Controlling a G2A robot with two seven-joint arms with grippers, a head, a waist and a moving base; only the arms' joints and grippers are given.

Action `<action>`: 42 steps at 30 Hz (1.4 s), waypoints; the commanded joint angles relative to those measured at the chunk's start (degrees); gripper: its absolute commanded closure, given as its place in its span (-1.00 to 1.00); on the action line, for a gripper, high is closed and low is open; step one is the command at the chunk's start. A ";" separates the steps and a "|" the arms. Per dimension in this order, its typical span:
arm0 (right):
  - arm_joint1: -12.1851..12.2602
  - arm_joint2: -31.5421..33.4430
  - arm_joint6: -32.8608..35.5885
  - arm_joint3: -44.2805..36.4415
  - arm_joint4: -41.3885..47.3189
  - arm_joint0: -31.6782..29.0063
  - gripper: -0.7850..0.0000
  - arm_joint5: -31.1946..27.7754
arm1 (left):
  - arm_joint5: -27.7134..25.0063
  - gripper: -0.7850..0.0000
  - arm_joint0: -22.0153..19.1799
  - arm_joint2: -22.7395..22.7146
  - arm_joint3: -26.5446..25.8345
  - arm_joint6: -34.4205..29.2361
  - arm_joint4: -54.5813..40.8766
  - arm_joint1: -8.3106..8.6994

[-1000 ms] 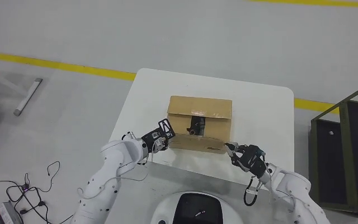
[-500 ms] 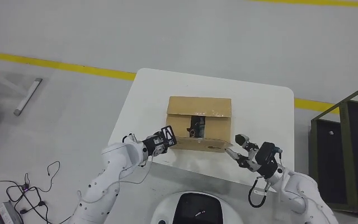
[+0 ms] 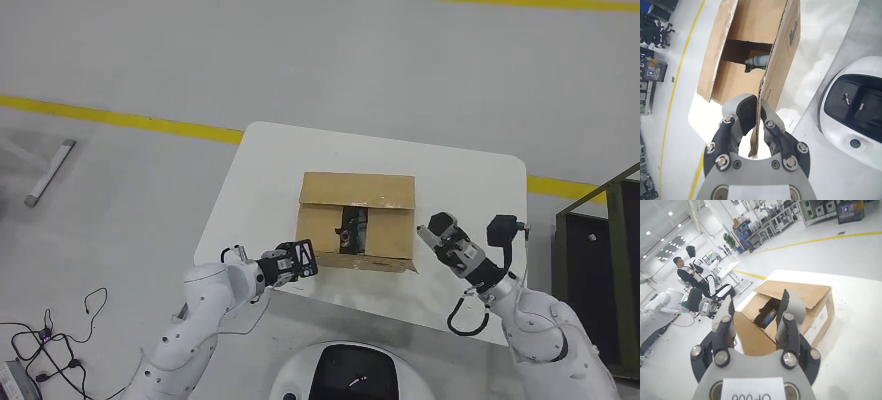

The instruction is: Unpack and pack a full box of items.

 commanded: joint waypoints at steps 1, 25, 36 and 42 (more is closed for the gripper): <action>-0.19 -2.14 1.87 1.20 -0.66 1.86 1.00 1.19 | 0.15 1.00 0.16 0.04 0.04 0.61 0.50 0.17; -1.24 -14.39 4.87 12.46 -13.31 7.02 1.00 1.13 | -1.43 -1.00 -1.31 -11.24 0.89 -12.35 -41.67 0.92; -1.64 -16.99 1.54 15.81 -18.08 8.49 1.00 1.98 | 5.47 -1.00 -3.60 -9.48 0.93 -18.03 -48.58 1.28; -1.48 -16.00 -1.10 13.89 -17.19 8.28 0.95 0.41 | 7.23 -1.00 -4.73 -7.82 2.58 -17.59 -47.63 1.45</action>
